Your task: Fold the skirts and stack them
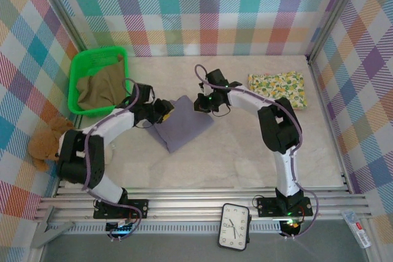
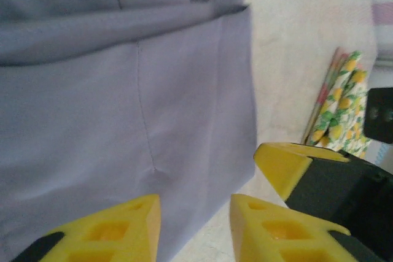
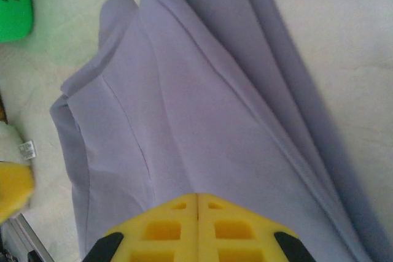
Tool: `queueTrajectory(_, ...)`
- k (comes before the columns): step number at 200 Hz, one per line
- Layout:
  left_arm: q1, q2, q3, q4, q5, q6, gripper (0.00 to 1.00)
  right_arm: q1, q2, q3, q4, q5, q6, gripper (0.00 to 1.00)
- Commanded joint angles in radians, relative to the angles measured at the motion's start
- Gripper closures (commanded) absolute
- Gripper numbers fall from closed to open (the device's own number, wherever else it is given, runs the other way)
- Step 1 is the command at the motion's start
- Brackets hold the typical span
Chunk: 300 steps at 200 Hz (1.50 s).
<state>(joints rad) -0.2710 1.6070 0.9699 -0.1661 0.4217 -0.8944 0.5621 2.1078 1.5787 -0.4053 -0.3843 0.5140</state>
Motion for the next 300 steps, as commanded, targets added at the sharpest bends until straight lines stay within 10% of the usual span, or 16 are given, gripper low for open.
queueTrajectory(1,-0.016,0.064,-0.010,0.022,0.014,-0.084,0.68,0.012,0.050,0.038,-0.008,-0.014,0.062,1.00)
queueTrajectory(33,0.001,0.063,-0.120,-0.075,-0.143,-0.074,0.65,0.012,0.050,0.011,-0.009,-0.030,0.073,0.92)
queueTrajectory(85,0.016,0.126,-0.182,-0.098,-0.176,-0.026,0.64,-0.003,0.010,0.069,-0.115,0.034,-0.071,0.50)
queueTrajectory(98,0.018,0.133,-0.181,-0.091,-0.177,-0.026,0.64,-0.010,0.036,0.084,-0.126,0.040,-0.090,0.23)
queueTrajectory(159,0.027,0.118,-0.197,-0.100,-0.194,-0.015,0.62,-0.010,0.194,0.295,-0.276,0.123,-0.247,0.00)
queueTrajectory(224,0.041,0.111,-0.213,-0.091,-0.186,-0.012,0.62,-0.009,0.290,0.393,-0.412,-0.188,-0.250,0.09)
queueTrajectory(300,0.046,0.111,-0.221,-0.090,-0.183,-0.008,0.62,-0.008,0.304,0.323,-0.409,-0.301,-0.131,0.44)
